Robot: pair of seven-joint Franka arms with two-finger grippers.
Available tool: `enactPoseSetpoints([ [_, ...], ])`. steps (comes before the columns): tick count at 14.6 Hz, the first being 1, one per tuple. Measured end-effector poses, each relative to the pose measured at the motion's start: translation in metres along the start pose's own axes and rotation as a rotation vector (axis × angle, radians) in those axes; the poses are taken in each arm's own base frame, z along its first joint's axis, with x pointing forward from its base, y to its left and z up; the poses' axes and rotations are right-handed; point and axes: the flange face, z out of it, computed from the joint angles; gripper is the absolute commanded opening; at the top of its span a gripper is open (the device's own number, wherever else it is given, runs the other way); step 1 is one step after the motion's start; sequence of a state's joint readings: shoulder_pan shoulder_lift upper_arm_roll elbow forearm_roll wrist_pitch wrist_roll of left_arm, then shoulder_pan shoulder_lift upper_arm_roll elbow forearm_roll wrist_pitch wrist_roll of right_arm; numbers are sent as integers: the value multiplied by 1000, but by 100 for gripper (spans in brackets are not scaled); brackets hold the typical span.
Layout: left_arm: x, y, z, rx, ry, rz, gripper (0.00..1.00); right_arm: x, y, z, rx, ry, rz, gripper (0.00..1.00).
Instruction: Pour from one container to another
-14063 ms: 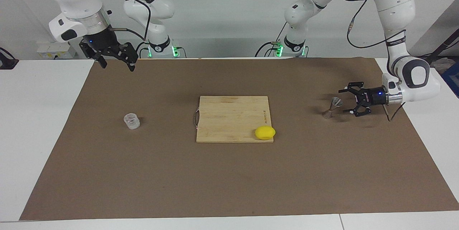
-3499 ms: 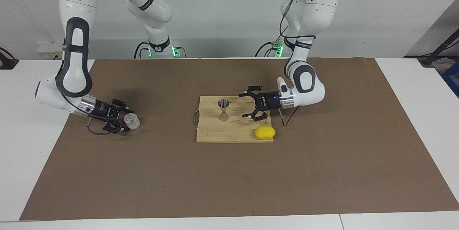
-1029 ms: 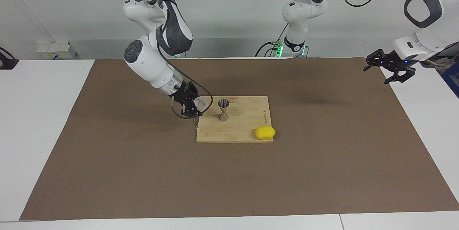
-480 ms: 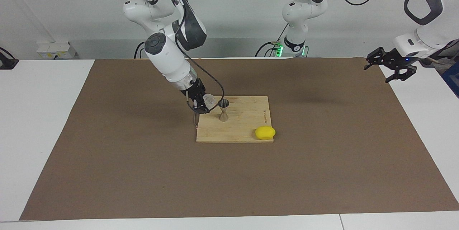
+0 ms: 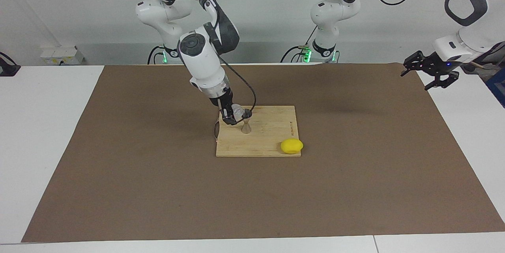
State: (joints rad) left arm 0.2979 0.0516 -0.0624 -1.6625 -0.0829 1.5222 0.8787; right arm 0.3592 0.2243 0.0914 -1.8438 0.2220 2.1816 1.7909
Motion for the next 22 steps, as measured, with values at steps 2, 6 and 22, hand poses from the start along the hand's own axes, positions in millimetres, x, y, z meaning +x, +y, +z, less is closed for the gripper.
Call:
enactPoseSetpoints([
  [2,0,1,-1,2,1,0,100,-1,0,1,9,45,-38,0],
  [6,-1,1,-2,3,2,0,100,-10,4,5,17,111,-106,0],
  [22,-1,2,-3,4,3,0,100,-7,-3,-5,34,98,-64,0],
])
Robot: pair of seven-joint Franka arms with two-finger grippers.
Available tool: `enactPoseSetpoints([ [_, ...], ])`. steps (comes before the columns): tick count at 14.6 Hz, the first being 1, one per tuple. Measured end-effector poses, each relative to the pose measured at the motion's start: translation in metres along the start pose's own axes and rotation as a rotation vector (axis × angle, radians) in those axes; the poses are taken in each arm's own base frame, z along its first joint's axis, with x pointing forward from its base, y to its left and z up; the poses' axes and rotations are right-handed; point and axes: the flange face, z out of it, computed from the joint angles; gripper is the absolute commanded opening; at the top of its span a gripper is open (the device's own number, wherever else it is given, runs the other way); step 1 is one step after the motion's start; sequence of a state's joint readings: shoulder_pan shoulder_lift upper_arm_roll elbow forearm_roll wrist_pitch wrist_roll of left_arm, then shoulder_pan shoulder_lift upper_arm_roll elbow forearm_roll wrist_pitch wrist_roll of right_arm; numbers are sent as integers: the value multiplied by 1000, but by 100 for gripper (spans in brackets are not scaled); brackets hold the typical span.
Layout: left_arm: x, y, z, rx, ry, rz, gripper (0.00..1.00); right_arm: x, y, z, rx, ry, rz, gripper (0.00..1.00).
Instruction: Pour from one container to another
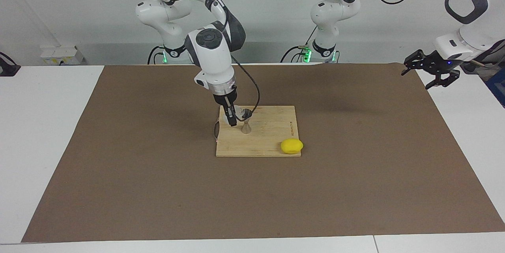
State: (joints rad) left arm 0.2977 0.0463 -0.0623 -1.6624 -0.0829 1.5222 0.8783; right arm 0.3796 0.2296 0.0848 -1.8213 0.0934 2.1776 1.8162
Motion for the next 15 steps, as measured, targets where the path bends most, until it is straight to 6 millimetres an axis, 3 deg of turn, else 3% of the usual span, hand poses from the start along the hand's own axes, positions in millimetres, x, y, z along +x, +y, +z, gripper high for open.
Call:
enactPoseSetpoints([
  [4,1,1,0,2,-1,1,100,4,-1,2,-21,-66,46,0],
  [7,0,0,-18,92,13,-32,100,27,-3,7,-50,-154,58,0],
  [11,-5,7,-35,132,45,-237,100,101,-1,27,-69,-321,83,0],
  [15,4,32,-47,141,57,-334,100,184,15,50,-50,-463,124,0],
])
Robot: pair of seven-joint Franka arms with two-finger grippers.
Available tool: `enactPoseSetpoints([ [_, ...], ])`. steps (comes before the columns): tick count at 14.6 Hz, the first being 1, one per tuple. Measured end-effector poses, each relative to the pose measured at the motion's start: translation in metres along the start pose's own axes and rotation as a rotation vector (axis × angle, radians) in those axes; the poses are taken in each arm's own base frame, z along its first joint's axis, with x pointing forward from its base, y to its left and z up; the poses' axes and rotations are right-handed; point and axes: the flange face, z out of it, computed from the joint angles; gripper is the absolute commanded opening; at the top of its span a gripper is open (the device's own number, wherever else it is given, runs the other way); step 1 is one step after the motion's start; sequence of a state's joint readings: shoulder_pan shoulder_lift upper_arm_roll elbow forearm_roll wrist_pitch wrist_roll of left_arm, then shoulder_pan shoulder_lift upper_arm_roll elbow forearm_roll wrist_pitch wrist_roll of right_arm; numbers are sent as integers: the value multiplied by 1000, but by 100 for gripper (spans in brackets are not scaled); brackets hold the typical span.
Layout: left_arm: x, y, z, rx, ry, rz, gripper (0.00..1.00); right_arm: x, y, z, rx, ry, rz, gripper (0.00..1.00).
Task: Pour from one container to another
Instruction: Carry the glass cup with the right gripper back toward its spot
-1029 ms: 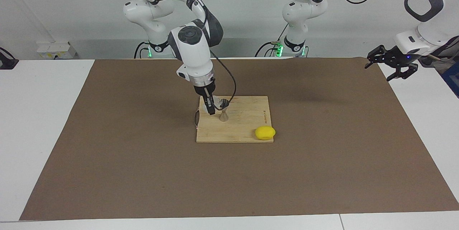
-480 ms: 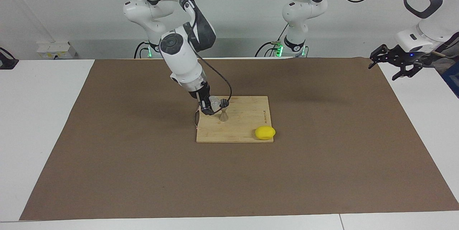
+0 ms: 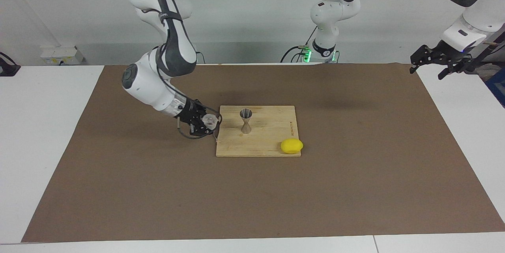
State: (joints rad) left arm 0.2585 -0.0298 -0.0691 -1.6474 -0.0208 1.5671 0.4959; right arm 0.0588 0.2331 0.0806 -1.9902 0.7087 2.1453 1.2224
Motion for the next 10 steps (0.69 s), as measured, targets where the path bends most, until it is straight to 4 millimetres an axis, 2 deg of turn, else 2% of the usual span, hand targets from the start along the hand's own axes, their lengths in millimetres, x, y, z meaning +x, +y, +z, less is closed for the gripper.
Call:
enactPoseSetpoints([
  [2,10,32,-3,-1,-12,-63,100,38,9,-7,-12,-29,-21,0],
  [5,33,94,-1,26,-28,-109,100,89,22,-14,-19,-91,-35,0],
  [6,37,108,-1,34,-29,-103,100,106,26,-15,-16,-115,-39,0],
  [8,39,116,-1,41,-30,-102,100,138,31,-14,-17,-142,-37,0],
  [10,38,110,-2,41,-26,-116,100,167,36,-12,-18,-159,-36,0],
])
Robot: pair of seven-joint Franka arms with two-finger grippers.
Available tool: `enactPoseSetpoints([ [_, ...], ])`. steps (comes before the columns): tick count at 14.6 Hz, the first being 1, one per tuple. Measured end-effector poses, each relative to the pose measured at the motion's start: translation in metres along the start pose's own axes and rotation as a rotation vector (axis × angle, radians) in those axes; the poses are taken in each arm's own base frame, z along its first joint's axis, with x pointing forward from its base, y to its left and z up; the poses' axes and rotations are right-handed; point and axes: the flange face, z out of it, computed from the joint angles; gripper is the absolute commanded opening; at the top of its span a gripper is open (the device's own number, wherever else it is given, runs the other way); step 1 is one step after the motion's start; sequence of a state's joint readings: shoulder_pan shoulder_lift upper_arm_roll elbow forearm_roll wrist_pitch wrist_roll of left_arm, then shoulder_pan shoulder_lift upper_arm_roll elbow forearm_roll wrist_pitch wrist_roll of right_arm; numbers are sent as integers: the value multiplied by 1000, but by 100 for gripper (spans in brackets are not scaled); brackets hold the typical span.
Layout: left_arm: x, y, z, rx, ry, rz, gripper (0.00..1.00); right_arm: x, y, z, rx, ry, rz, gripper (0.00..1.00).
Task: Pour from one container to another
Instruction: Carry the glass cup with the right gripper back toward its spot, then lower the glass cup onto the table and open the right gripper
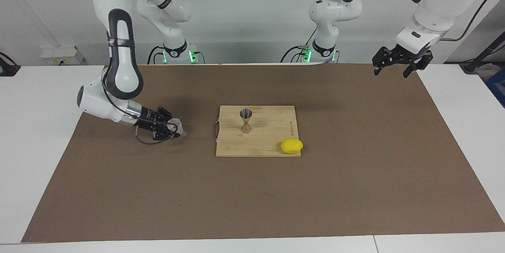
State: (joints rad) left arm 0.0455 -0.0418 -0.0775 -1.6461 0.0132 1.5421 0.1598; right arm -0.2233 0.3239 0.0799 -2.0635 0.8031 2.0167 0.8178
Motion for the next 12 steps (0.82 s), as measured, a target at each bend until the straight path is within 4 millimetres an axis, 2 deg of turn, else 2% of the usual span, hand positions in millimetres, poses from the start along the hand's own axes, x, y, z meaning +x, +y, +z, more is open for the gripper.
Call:
enactPoseSetpoints([
  [3,-2,-12,0,-2,2,-27,100,27,6,-6,11,-10,3,0],
  [7,-4,-22,-1,-3,3,-93,100,44,11,-17,28,-11,9,0],
  [8,-4,-23,-2,-3,6,-100,100,46,12,-18,31,-11,13,7],
  [12,-4,-23,-10,-1,20,-108,100,56,18,-23,45,-4,35,99],
])
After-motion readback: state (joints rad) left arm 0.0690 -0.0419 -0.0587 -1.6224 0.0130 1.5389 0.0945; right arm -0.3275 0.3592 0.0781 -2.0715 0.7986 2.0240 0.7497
